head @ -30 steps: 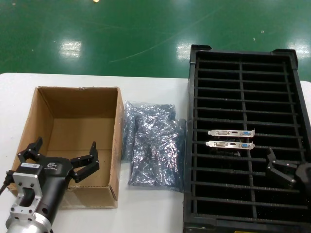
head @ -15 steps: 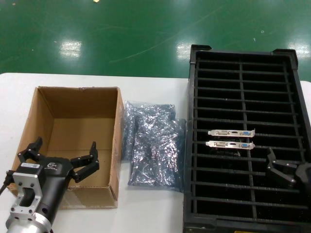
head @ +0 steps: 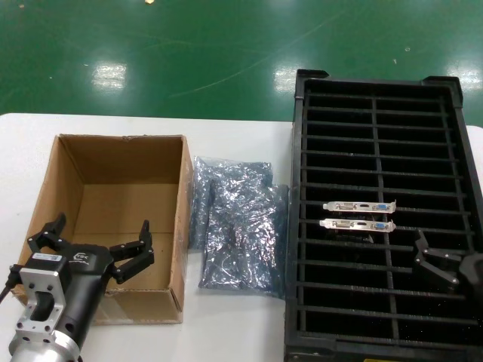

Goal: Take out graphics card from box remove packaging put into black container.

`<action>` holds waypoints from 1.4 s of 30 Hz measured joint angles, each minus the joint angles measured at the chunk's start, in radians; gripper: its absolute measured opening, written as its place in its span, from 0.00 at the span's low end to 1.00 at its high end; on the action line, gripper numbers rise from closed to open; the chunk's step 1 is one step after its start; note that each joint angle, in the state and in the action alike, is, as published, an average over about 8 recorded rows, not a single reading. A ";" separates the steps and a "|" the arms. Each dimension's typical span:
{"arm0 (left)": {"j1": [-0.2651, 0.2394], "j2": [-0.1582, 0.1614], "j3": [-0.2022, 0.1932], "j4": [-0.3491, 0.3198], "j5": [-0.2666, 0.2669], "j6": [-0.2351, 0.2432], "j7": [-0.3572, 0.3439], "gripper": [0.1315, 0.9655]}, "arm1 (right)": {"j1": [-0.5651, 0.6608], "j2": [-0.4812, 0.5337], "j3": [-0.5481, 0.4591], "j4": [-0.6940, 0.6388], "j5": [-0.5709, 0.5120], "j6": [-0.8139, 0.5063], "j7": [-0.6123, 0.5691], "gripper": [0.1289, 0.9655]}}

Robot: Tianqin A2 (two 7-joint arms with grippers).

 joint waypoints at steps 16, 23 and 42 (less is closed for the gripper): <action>0.000 0.000 0.000 0.000 0.000 0.000 0.000 1.00 | 0.000 0.000 0.000 0.000 0.000 0.000 0.000 1.00; 0.000 0.000 0.000 0.000 0.000 0.000 0.000 1.00 | 0.000 0.000 0.000 0.000 0.000 0.000 0.000 1.00; 0.000 0.000 0.000 0.000 0.000 0.000 0.000 1.00 | 0.000 0.000 0.000 0.000 0.000 0.000 0.000 1.00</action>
